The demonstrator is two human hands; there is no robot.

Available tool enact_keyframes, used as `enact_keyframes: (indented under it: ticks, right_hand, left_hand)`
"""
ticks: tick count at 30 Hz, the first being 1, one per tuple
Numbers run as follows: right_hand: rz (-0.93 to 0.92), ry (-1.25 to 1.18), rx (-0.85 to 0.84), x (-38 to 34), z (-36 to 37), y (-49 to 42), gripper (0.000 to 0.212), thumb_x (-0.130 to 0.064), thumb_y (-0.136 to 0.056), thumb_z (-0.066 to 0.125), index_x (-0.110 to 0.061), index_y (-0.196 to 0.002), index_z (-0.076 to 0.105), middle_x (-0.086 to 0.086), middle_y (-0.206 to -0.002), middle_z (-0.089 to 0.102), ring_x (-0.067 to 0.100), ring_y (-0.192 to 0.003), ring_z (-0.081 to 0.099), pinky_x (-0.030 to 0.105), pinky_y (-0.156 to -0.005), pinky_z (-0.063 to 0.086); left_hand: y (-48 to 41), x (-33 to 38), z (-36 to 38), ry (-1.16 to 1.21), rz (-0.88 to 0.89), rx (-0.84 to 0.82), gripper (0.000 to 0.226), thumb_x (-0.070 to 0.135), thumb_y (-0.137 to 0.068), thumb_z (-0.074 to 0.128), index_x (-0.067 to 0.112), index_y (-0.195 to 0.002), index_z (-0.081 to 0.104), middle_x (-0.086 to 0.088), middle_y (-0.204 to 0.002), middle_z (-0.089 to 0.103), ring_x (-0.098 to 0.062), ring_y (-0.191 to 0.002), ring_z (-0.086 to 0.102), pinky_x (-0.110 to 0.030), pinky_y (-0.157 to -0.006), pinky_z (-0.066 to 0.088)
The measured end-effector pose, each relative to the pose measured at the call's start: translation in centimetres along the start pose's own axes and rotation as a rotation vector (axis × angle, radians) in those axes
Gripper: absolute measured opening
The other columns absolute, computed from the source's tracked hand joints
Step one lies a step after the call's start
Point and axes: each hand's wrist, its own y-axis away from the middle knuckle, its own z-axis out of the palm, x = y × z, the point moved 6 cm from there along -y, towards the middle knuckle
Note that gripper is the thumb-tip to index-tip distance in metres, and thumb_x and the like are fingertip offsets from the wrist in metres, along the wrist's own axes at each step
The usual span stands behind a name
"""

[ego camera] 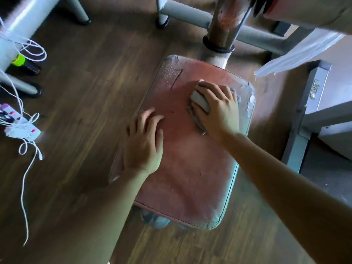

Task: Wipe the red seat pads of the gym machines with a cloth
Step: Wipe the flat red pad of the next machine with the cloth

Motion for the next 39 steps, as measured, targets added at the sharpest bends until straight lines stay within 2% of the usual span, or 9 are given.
enact_keyframes:
  ticks: [3,9,15,17,22,25,28,35,39]
  right_hand:
    - [-0.226,0.021,-0.133,-0.5,1.4,-5.1,0.042,-0.046,-0.095,0.058,-0.022,-0.128,0.068,-0.004,-0.134,0.065,0.03,-0.115,0.058,0.042,-0.099,0.043]
    - [-0.026,0.079,-0.131,-2.2,3.7,-10.1,0.039,-0.04,-0.093,0.056,-0.024,-0.127,0.066,-0.002,-0.13,0.065,0.031,-0.117,0.053,0.042,-0.097,0.04]
    - [-0.765,-0.107,-0.344,-4.9,3.4,-2.6,0.039,-0.039,-0.098,0.06,-0.017,-0.129,0.068,-0.003,-0.135,0.065,0.026,-0.116,0.06,0.043,-0.103,0.045]
    - [-0.727,-0.036,-0.318,-4.0,3.8,-5.1,0.039,-0.036,-0.096,0.061,-0.02,-0.131,0.066,-0.004,-0.135,0.065,0.027,-0.116,0.059,0.043,-0.103,0.045]
    - [-0.27,0.025,-0.176,-3.0,4.6,-11.3,0.038,-0.037,-0.091,0.055,-0.027,-0.125,0.067,-0.006,-0.129,0.066,0.031,-0.115,0.054,0.042,-0.094,0.038]
    - [-0.457,-0.045,-0.201,-4.3,4.7,-8.0,0.039,-0.038,-0.092,0.055,-0.022,-0.124,0.069,-0.003,-0.127,0.068,0.029,-0.111,0.057,0.047,-0.098,0.042]
    - [-0.765,-0.041,-0.393,-4.6,4.9,-6.4,0.038,-0.037,-0.098,0.052,-0.024,-0.131,0.065,-0.007,-0.133,0.066,0.025,-0.113,0.056,0.044,-0.104,0.043]
    - [-0.248,-0.002,-0.215,-3.3,5.0,-12.1,0.039,-0.038,-0.091,0.06,-0.026,-0.127,0.067,-0.006,-0.131,0.066,0.029,-0.117,0.054,0.044,-0.098,0.042]
    - [-0.574,-0.145,-0.213,-4.9,3.8,-3.3,0.037,-0.039,-0.095,0.059,-0.018,-0.123,0.071,-0.003,-0.13,0.068,0.028,-0.11,0.063,0.047,-0.092,0.048]
  left_hand:
    - [0.0,0.1,-0.1,0.016,0.001,0.004,0.031,0.025,-0.099,0.049,0.025,-0.128,0.059,0.003,-0.147,0.048,-0.024,-0.123,0.052,-0.04,-0.099,0.038]
    - [0.1,0.0,-0.2,0.026,-0.019,0.023,0.032,0.024,-0.099,0.048,0.024,-0.129,0.059,0.0,-0.148,0.048,-0.021,-0.123,0.047,-0.043,-0.098,0.04]
    - [-0.1,-0.5,0.0,0.055,-0.076,0.001,0.03,0.027,-0.097,0.049,0.022,-0.125,0.059,-0.003,-0.139,0.051,-0.028,-0.113,0.054,-0.044,-0.099,0.042]
    - [0.0,-0.4,-0.1,0.072,-0.07,0.005,0.03,0.026,-0.097,0.049,0.023,-0.125,0.059,-0.001,-0.141,0.05,-0.025,-0.116,0.054,-0.041,-0.1,0.041]
    - [-0.1,-0.4,-0.1,0.08,-0.074,0.004,0.03,0.025,-0.099,0.046,0.023,-0.126,0.058,-0.001,-0.144,0.048,-0.025,-0.119,0.053,-0.043,-0.1,0.042]
    - [0.0,-0.3,-0.1,0.077,-0.064,0.005,0.03,0.023,-0.098,0.048,0.022,-0.126,0.059,-0.002,-0.143,0.048,-0.023,-0.12,0.052,-0.041,-0.102,0.041]
    - [0.0,-0.4,-0.1,0.07,-0.063,-0.004,0.03,0.023,-0.098,0.049,0.021,-0.126,0.059,-0.002,-0.143,0.049,-0.024,-0.121,0.052,-0.041,-0.102,0.04]
    - [0.0,-0.3,-0.1,0.061,-0.077,0.005,0.03,0.025,-0.099,0.045,0.022,-0.125,0.059,-0.002,-0.145,0.049,-0.025,-0.121,0.053,-0.042,-0.102,0.041]
    - [-0.2,-0.5,0.0,0.042,-0.072,0.0,0.03,0.023,-0.096,0.052,0.022,-0.125,0.061,-0.002,-0.139,0.052,-0.026,-0.118,0.053,-0.039,-0.101,0.037]
